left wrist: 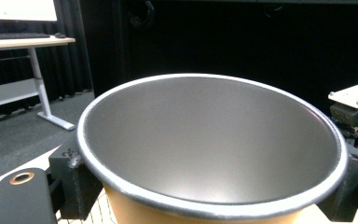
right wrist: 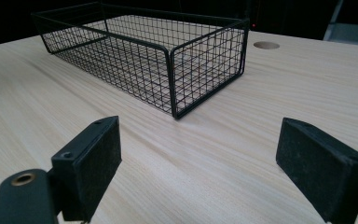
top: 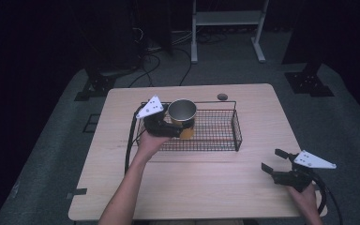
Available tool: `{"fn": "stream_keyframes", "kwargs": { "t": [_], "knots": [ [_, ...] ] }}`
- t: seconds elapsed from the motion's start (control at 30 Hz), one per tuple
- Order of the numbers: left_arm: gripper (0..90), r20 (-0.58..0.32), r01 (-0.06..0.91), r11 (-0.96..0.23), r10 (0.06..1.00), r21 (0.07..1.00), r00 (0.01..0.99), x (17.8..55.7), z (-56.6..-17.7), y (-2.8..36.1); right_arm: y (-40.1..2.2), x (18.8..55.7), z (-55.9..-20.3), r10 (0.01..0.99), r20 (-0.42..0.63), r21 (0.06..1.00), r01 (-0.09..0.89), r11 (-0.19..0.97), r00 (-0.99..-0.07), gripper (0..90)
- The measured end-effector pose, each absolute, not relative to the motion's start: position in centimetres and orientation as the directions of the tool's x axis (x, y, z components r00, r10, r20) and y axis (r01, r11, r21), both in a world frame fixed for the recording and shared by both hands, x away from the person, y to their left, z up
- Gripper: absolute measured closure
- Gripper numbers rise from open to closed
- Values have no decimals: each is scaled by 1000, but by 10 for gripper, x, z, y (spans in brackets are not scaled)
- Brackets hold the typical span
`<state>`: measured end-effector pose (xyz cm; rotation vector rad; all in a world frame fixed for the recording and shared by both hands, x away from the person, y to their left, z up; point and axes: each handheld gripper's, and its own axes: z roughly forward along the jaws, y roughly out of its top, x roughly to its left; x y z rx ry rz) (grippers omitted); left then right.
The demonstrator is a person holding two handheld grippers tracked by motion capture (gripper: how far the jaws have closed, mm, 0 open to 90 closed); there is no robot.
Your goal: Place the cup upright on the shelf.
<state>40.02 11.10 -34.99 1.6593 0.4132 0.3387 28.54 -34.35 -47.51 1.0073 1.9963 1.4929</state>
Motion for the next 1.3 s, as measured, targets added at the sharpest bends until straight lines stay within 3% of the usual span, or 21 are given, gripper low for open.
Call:
{"fn": "stream_keyframes", "kwargs": {
  "t": [0.63, 1.3],
  "knots": [
    [125, -65, 100, -83, 350, 992, 935, 448, -360, 107, -344, 286, -475, 769, 71, 948, 284, 147, -636, 130],
    [125, -69, 144, -184, 361, 972, 930, 476, -380, 97, -344, 286, -475, 767, 70, 948, 282, 148, -638, 130]
  ]
}}
